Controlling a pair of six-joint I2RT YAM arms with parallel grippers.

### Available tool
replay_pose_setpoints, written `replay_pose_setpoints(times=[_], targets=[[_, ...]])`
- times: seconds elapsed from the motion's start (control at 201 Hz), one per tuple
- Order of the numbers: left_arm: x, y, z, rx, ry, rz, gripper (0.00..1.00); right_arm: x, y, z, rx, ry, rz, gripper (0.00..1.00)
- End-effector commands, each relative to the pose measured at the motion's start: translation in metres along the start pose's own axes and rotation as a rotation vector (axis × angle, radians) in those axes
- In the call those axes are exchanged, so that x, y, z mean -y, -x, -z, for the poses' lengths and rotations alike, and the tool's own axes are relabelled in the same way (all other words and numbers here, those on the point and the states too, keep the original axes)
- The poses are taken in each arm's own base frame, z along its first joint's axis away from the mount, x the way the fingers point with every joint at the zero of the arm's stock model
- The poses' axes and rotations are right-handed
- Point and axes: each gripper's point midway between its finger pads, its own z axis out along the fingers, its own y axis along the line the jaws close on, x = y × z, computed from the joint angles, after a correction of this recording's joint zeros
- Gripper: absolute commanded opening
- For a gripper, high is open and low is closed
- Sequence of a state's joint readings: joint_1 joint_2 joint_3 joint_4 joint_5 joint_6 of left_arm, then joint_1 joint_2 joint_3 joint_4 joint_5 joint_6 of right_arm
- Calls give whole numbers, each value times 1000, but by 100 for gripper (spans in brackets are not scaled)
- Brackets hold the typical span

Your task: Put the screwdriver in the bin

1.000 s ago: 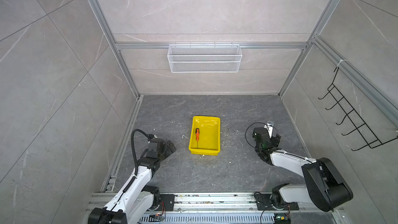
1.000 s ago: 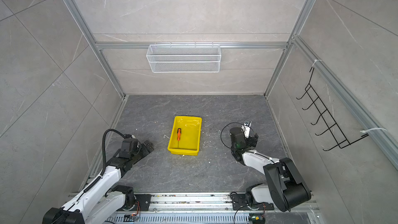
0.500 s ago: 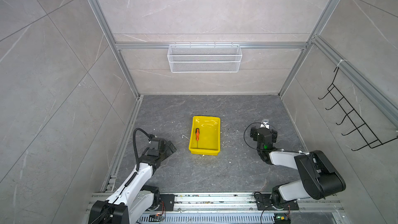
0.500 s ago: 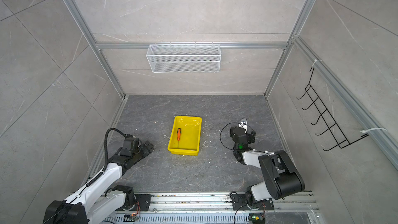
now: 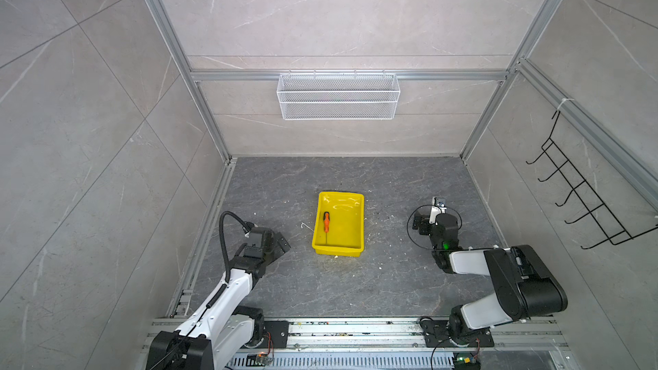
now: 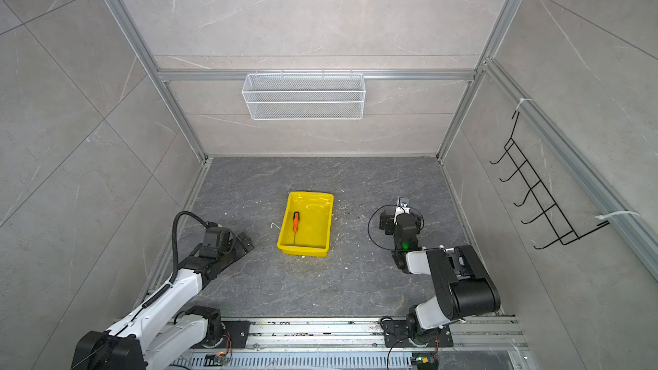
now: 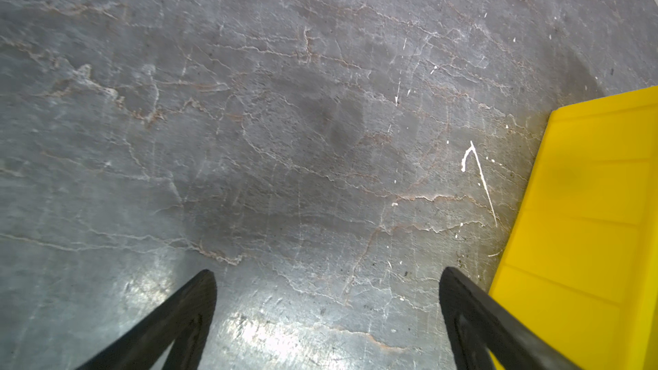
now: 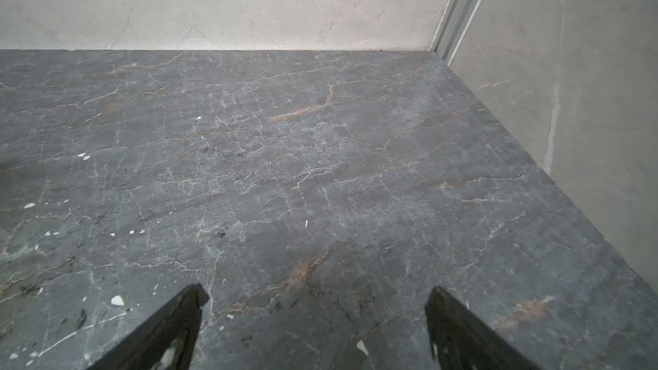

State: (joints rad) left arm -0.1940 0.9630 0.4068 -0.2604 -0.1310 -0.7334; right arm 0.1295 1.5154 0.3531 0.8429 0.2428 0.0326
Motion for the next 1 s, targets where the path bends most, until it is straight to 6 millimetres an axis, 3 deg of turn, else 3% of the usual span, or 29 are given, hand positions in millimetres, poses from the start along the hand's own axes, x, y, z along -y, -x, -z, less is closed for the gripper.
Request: replay_pose_setpoints(times=[0.0, 0.338, 0.398, 0.532, 0.662, 0.706, 0.781, 0.856, 0.95, 0.99], targets=[[6, 14, 2, 47, -3, 4, 100, -5, 11, 1, 46, 31, -2, 100], [16, 31, 6, 98, -13, -102, 100, -6, 11, 1, 44, 36, 7, 100], [27, 47, 12, 154, -39, -128, 100, -6, 11, 1, 44, 36, 7, 100], [57, 106, 36, 353, -84, -101, 100, -6, 10, 1, 43, 36, 7, 100], [77, 140, 45, 473, -59, -310, 100, -6, 10, 0, 43, 35, 7, 99], [71, 144, 42, 477, 6, -378, 100, -6, 11, 0, 45, 36, 7, 100], [43, 145, 34, 478, 165, -367, 100, -6, 11, 0, 45, 36, 7, 100], [24, 132, 22, 462, 228, -373, 100, -6, 11, 0, 45, 36, 5, 100], [15, 127, 19, 465, 258, -395, 100, -6, 11, 0, 45, 35, 6, 100], [20, 130, 18, 504, 238, -433, 99, -6, 11, 0, 45, 35, 7, 100]])
